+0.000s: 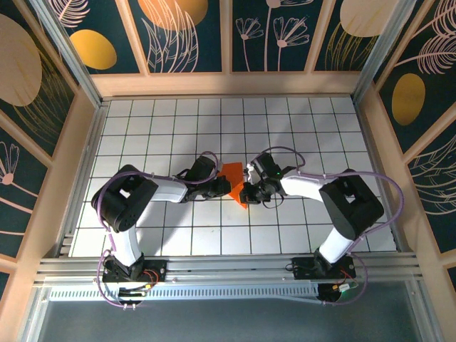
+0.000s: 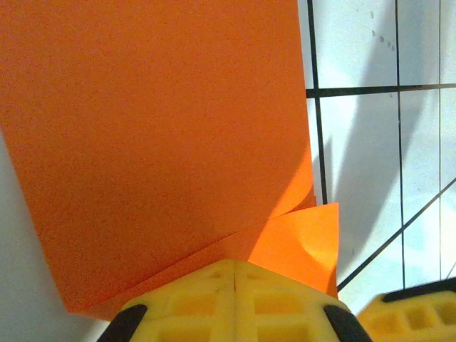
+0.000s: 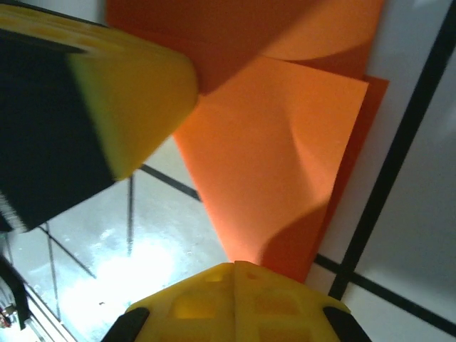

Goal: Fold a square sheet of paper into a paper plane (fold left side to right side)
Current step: Third fold the triangle at the center of the table.

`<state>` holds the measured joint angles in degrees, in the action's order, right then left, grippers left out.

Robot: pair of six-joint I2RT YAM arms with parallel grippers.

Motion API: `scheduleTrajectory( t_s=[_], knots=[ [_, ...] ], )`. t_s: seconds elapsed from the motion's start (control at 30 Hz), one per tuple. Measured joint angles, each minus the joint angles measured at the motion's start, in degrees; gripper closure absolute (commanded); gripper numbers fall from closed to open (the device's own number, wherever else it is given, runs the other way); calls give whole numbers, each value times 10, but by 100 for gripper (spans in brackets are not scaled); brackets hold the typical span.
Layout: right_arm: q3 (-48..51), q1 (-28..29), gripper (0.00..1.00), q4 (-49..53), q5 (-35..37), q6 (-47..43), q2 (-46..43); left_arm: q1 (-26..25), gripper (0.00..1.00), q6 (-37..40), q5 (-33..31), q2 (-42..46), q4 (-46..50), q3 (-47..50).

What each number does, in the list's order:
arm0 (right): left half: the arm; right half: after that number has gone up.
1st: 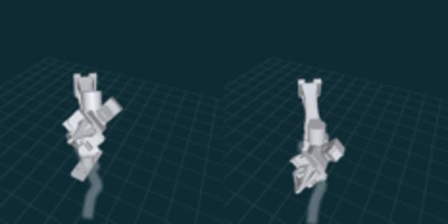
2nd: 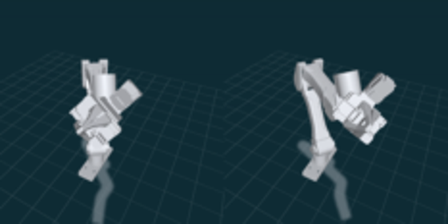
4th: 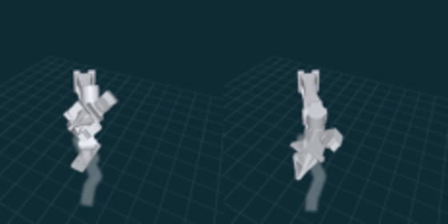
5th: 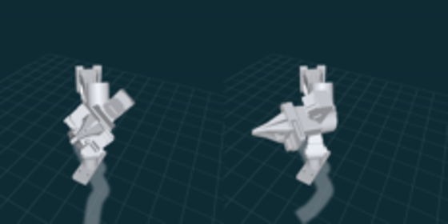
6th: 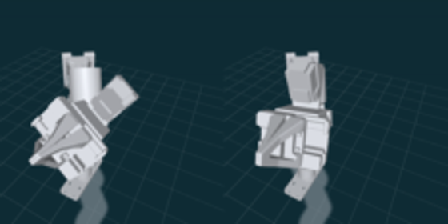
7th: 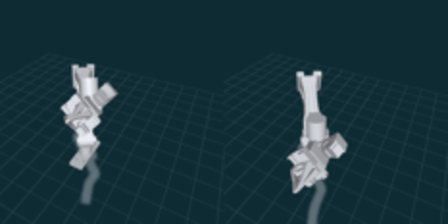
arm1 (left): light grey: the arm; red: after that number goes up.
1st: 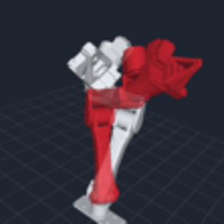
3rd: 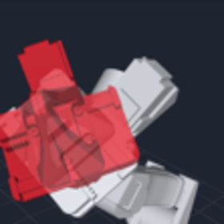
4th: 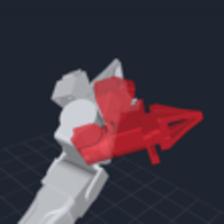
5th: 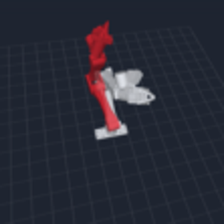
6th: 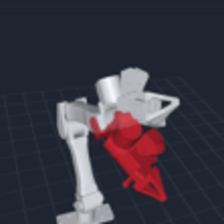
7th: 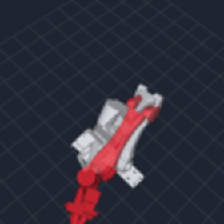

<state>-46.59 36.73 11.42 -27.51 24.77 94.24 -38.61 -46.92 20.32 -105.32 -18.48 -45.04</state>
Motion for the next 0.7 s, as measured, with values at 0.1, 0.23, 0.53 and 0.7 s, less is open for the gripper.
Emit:
scheduleTrajectory(
  t_s=[0.1, 0.23, 0.53, 0.7],
  knots=[
    [1, 0, 100, -12, -7, 14, -12, 0, 100, 0, 0, 0, 3, -1],
    [6, 9, 100, -37, -10, 36, -10, 0, 100, 0, 0, 0, 5, -3],
    [6, 25, 100, -89, -10, 71, 24, 0, 100, 0, -2, 0, 12, -5],
    [6, 25, 100, -102, -9, 78, 35, 0, 100, 0, -2, 0, 13, -6]
  ],
)
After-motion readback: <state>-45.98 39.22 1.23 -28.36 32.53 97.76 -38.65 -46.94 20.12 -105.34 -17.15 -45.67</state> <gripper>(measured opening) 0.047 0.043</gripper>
